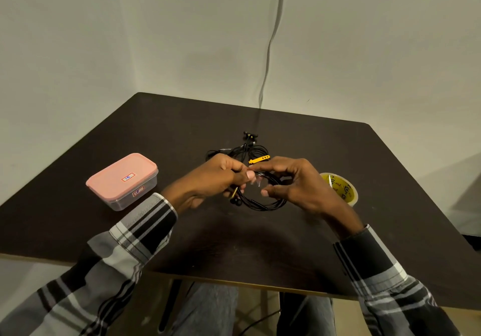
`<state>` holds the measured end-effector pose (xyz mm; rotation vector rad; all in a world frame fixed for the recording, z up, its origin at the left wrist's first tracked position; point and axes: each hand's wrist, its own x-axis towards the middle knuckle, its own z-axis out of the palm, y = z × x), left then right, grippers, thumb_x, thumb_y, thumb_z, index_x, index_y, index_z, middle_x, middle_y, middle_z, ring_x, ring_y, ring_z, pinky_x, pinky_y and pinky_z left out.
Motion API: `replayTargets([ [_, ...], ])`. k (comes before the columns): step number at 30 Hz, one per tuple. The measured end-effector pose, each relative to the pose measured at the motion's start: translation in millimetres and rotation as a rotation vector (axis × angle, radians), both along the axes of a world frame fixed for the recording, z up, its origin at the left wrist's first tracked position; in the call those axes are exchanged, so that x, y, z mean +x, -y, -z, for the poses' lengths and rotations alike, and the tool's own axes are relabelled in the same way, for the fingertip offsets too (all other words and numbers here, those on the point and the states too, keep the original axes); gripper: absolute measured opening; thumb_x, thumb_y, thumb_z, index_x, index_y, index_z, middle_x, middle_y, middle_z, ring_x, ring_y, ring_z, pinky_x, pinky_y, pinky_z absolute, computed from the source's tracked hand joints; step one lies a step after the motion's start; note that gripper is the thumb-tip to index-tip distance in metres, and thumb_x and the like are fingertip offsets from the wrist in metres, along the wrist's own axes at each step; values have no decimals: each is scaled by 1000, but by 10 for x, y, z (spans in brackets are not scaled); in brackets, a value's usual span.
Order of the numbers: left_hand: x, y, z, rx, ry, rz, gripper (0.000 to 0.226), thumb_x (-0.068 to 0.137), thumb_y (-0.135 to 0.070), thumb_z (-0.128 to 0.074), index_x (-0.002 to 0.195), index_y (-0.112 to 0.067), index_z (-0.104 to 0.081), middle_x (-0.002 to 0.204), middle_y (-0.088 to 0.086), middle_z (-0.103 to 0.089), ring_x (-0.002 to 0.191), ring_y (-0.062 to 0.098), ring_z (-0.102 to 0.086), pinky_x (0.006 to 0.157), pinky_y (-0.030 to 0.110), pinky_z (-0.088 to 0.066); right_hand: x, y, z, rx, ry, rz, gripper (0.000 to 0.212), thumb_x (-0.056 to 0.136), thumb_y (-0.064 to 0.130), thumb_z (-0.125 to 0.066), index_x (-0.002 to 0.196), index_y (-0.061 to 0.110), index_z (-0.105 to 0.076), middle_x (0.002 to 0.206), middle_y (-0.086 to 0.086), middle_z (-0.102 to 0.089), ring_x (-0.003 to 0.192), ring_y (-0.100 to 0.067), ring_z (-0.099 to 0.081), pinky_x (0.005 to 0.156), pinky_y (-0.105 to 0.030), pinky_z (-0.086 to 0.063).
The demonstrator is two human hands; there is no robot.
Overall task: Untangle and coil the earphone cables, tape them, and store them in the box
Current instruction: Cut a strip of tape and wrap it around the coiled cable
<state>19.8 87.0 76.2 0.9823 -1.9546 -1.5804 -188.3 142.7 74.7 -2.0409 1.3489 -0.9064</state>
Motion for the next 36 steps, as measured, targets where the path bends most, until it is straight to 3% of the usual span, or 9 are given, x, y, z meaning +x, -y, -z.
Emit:
replayTargets([
  [2, -6, -6, 2, 42, -14, -9, 20, 96, -21, -61, 80, -16, -72, 67, 1, -61, 65, 13, -51, 55, 20, -38, 13, 9, 39, -53, -23, 41, 44, 79, 4, -80, 118, 23, -73, 106, 12, -68, 100, -7, -64, 85, -22, -52],
  [6, -42, -48, -20, 90, -42, -17, 17, 95, -19, -61, 85, -11, -72, 68, 2, -61, 60, 6, -55, 50, 14, -41, 54, -2, 105, -122, 127, 107, 29, 77, 6, -82, 105, 14, -77, 95, 10, -70, 91, -4, -67, 80, -15, -49],
  [11, -53, -53, 18, 90, -80, -60, 17, 92, -19, -66, 93, -4, -73, 70, 3, -63, 60, 4, -59, 52, 15, -45, 41, -17, 134, -155, 157, 107, 26, 81, 20, -77, 105, 11, -77, 94, 11, -71, 90, -5, -67, 77, -16, -50],
  [15, -75, -79, 73, 78, -172, -112, 16, 91, -22, -66, 95, -10, -76, 73, 3, -67, 68, 10, -63, 55, 15, -47, 59, -40, 155, -137, 248, 147, 18, 87, 8, -72, 104, 3, -76, 86, 10, -69, 75, 3, -65, 65, -11, -47],
  [19, -113, -132, 155, -31, -237, -167, 16, 94, -21, -63, 102, -16, -76, 75, 5, -67, 73, 15, -62, 59, 17, -45, 111, -51, 182, -138, 351, 229, 12, 90, 8, -70, 99, 3, -78, 87, 6, -72, 71, 2, -64, 62, -12, -46],
  [23, -144, -145, 253, -306, -191, -182, 20, 94, -28, -62, 109, -23, -75, 76, -3, -66, 74, 8, -60, 70, 24, -45, 159, -70, 174, -58, 490, 317, 9, 90, 11, -71, 94, 9, -79, 79, 2, -75, 64, -3, -61, 57, -20, -46],
  [27, -159, -160, 271, -439, -120, -195, 30, 82, -53, -67, 109, -39, -73, 86, -4, -68, 81, 13, -62, 72, 35, -48, 197, -85, 162, -36, 565, 371, 12, 90, 7, -68, 87, 9, -80, 71, -9, -73, 62, -11, -58, 54, -24, -46],
  [32, -217, -197, 287, -499, -138, -319, 13, 90, -39, -66, 98, -37, -76, 74, -4, -66, 73, 16, -59, 65, 35, -44, 217, -123, 168, 12, 563, 381, 10, 89, 10, -70, 90, 9, -79, 75, -10, -73, 63, -12, -60, 53, -22, -47],
  [36, -229, -185, 298, -346, -227, -364, 14, 92, -27, -67, 85, -27, -79, 68, 1, -68, 69, 11, -62, 70, 32, -48, 200, -114, 155, 45, 653, 358, 20, 87, 6, -72, 108, 6, -72, 78, -19, -72, 63, -14, -63, 54, -22, -48],
])
